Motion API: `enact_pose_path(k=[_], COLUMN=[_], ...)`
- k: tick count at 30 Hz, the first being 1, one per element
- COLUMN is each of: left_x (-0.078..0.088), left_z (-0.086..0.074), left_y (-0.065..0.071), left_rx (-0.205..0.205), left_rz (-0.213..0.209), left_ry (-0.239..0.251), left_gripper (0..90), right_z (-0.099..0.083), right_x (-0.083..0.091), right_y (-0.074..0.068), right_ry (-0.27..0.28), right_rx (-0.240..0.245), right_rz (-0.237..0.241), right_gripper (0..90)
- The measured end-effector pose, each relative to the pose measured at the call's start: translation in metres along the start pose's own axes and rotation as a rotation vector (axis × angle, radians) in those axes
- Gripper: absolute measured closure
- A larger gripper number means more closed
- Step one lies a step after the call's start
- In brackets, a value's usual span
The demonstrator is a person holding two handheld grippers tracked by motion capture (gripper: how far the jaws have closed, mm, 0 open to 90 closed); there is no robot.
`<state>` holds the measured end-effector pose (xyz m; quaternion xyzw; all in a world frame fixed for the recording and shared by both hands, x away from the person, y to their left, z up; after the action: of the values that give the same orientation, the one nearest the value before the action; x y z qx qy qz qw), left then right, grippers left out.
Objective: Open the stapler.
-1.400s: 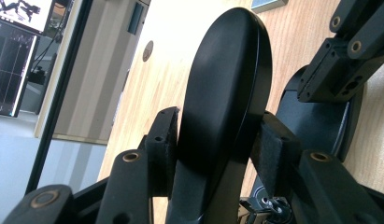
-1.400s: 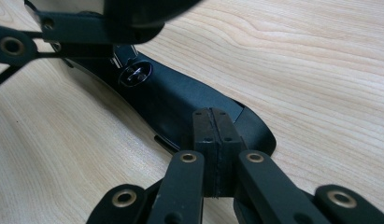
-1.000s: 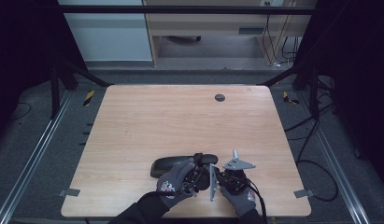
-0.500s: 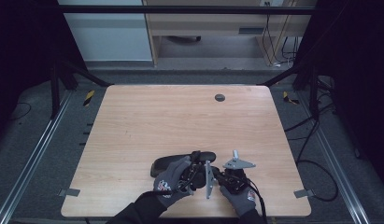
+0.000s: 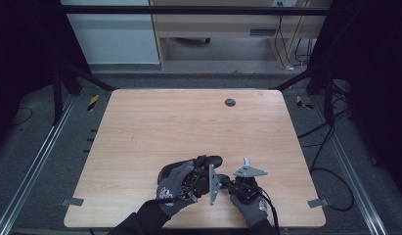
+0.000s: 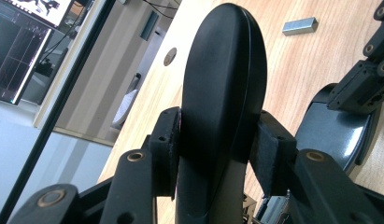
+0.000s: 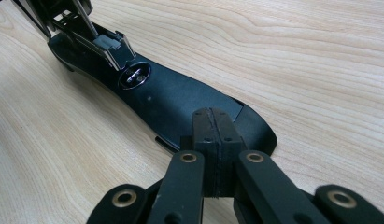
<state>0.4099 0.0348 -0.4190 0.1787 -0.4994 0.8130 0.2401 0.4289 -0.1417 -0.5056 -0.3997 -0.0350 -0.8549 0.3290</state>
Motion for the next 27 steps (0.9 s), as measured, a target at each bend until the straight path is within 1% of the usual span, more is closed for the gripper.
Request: enact_pose_path(k=[2, 3, 10, 11, 12, 14, 16, 18, 19, 21, 24, 25, 27], left_x=[0.001, 0.002, 0.006, 0.007, 0.007, 0.008, 0.009, 0.010, 0.011, 0.012, 0.014, 0.015, 0.016], left_z=[0.000, -0.001, -0.003, -0.004, -0.004, -0.005, -0.006, -0.006, -0.007, -0.008, -0.009, -0.010, -0.011], left_y=[-0.001, -0.003, -0.007, -0.008, -0.010, -0.011, -0.012, -0.014, -0.015, -0.017, -0.019, -0.020, -0.021], left_rx=[0.003, 0.012, 0.024, 0.034, 0.032, 0.044, 0.043, 0.050, 0.062, 0.062, 0.074, 0.084, 0.085], left_rz=[0.000, 0.000, 0.002, 0.002, 0.005, 0.002, 0.004, 0.004, 0.004, 0.005, 0.007, 0.010, 0.015], left_ry=[0.002, 0.006, 0.008, 0.011, 0.012, 0.015, 0.015, 0.018, 0.021, 0.020, 0.023, 0.030, 0.029], left_gripper=[56.9, 57.0, 57.4, 57.5, 57.5, 57.6, 57.7, 57.9, 57.9, 57.9, 58.2, 58.3, 58.4], right_z=[0.000, 0.000, 0.000, 0.000, 0.000, 0.000, 0.000, 0.000, 0.000, 0.000, 0.000, 0.000, 0.000], right_x=[0.000, 0.000, 0.000, 0.000, 0.000, 0.000, 0.000, 0.000, 0.000, 0.000, 0.000, 0.000, 0.000], right_y=[0.000, 0.000, 0.000, 0.000, 0.000, 0.000, 0.000, 0.000, 0.000, 0.000, 0.000, 0.000, 0.001], right_ry=[-0.001, -0.002, -0.004, -0.005, -0.003, -0.002, -0.002, -0.003, -0.004, -0.003, -0.006, -0.005, -0.005], right_rx=[-0.002, -0.002, -0.008, -0.009, -0.007, -0.005, -0.005, -0.006, -0.006, -0.006, -0.009, -0.010, -0.008], right_rz=[0.000, -0.001, 0.003, 0.003, 0.001, 0.001, 0.001, 0.001, 0.001, 0.002, 0.003, 0.004, 0.003], right_gripper=[90.0, 90.0, 90.0, 90.0, 90.0, 90.0, 90.0, 90.0, 90.0, 90.0, 90.0, 90.0, 90.0])
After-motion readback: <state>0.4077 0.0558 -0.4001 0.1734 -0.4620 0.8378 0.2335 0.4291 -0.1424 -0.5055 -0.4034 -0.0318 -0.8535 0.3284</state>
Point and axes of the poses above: each handheld gripper's, and its own axes: x roughly backward along the jaws, z roughly out of its top, y roughly to its right, the point moved 1 cm from there along -x, roughly forward along the jaws, and after that the axes turned 9 degrees about -y, right-handed, at the moved point
